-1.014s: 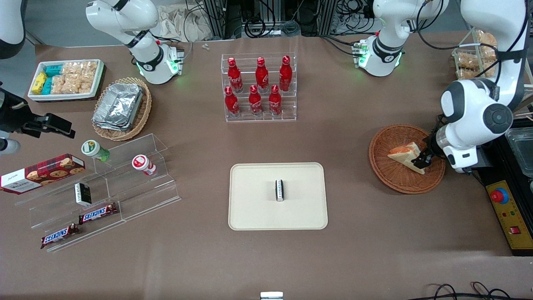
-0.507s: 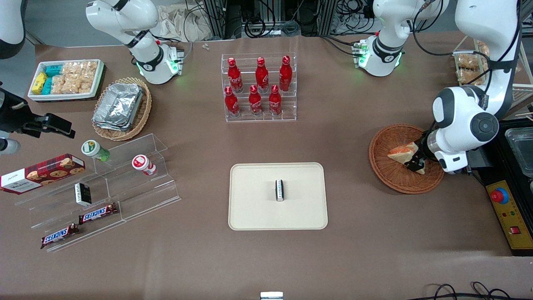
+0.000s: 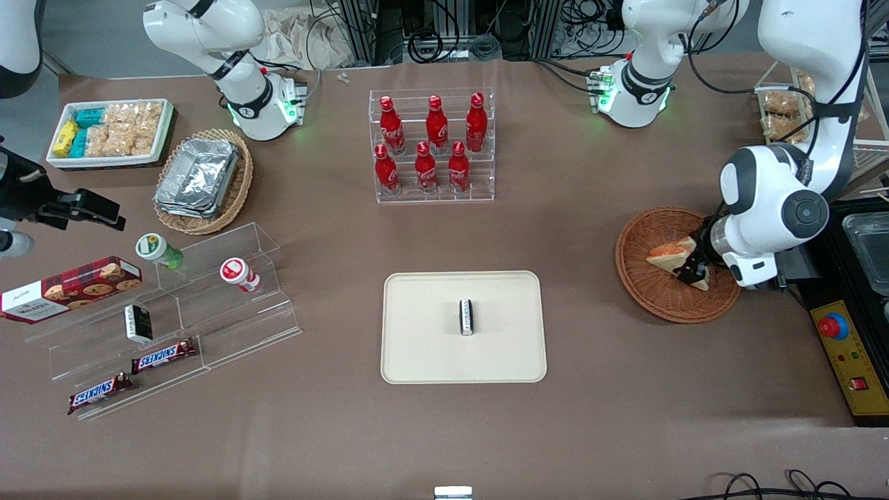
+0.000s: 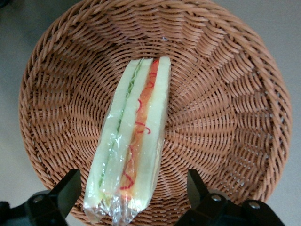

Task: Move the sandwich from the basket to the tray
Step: 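Lower the open left gripper around the wrapped sandwich in the basket, then close the left gripper on the sandwich and lift it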

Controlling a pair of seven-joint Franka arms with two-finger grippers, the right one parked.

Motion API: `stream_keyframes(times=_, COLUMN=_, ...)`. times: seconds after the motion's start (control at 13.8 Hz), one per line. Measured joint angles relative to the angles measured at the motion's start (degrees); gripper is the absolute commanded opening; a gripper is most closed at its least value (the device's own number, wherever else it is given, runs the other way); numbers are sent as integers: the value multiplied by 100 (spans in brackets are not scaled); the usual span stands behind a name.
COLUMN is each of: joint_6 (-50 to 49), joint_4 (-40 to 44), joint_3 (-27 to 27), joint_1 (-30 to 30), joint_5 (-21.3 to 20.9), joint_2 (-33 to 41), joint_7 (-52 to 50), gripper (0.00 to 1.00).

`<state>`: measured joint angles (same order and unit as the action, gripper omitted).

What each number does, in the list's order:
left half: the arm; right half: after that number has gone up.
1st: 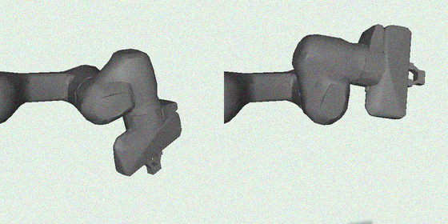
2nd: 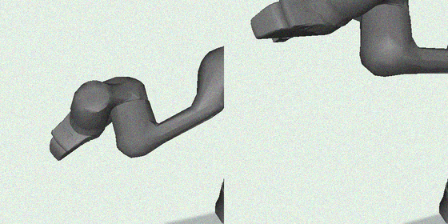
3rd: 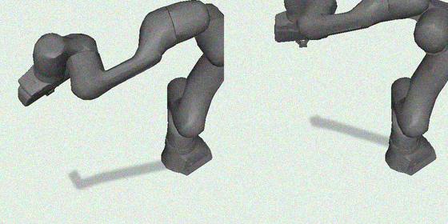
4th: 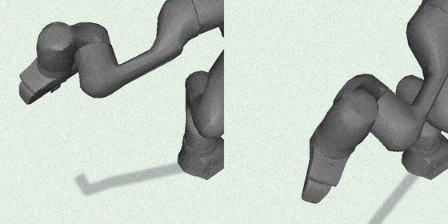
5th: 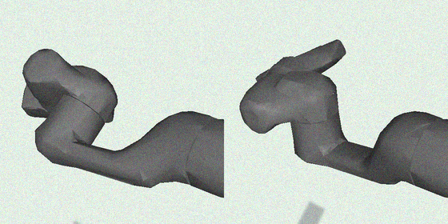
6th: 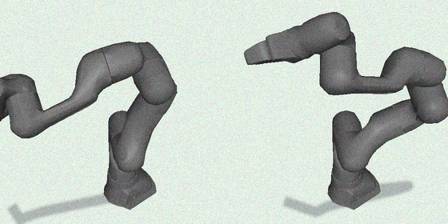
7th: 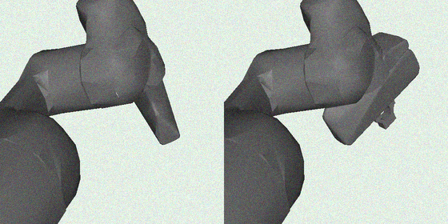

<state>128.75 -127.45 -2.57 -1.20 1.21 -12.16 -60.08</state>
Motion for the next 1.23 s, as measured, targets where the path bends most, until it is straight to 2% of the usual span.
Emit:
stream_keyframes(times=0.07, joint_6=1, joint_4=-1, joint_3=-8, joint_1=3, joint_5=-18, joint_2=-55, joint_7=0, gripper=98)
stream_keyframes(times=0.14, joint_6=12, joint_4=-1, joint_3=-18, joint_1=5, joint_5=-52, joint_2=-127, joint_7=0, gripper=79)
stream_keyframes(times=0.22, joint_6=37, joint_4=0, joint_3=-25, joint_1=7, joint_5=-87, joint_2=-198, joint_7=0, gripper=51)
stream_keyframes(times=0.29, joint_6=80, joint_4=0, joint_3=-29, joint_1=8, joint_5=-102, joint_2=-265, joint_7=0, gripper=13)
stream_keyframes(times=0.36, joint_6=127, joint_4=2, joint_3=-29, joint_1=9, joint_5=-104, joint_2=-308, joint_7=0, gripper=0)
stream_keyframes(times=0.8, joint_6=44, joint_4=290, joint_3=-24, joint_1=6, joint_5=-151, joint_2=-189, joint_7=211, gripper=0)
stream_keyframes(times=1.01, joint_6=-1315, joint_4=1043, joint_3=63, joint_1=-11, joint_5=-157, joint_2=334, joint_7=971, gripper=0)
stream_keyframes(times=1.23, joint_6=-2029, joint_4=1787, joint_3=639, joint_1=-30, joint_5=-172, joint_2=570, joint_7=1560, gripper=0)
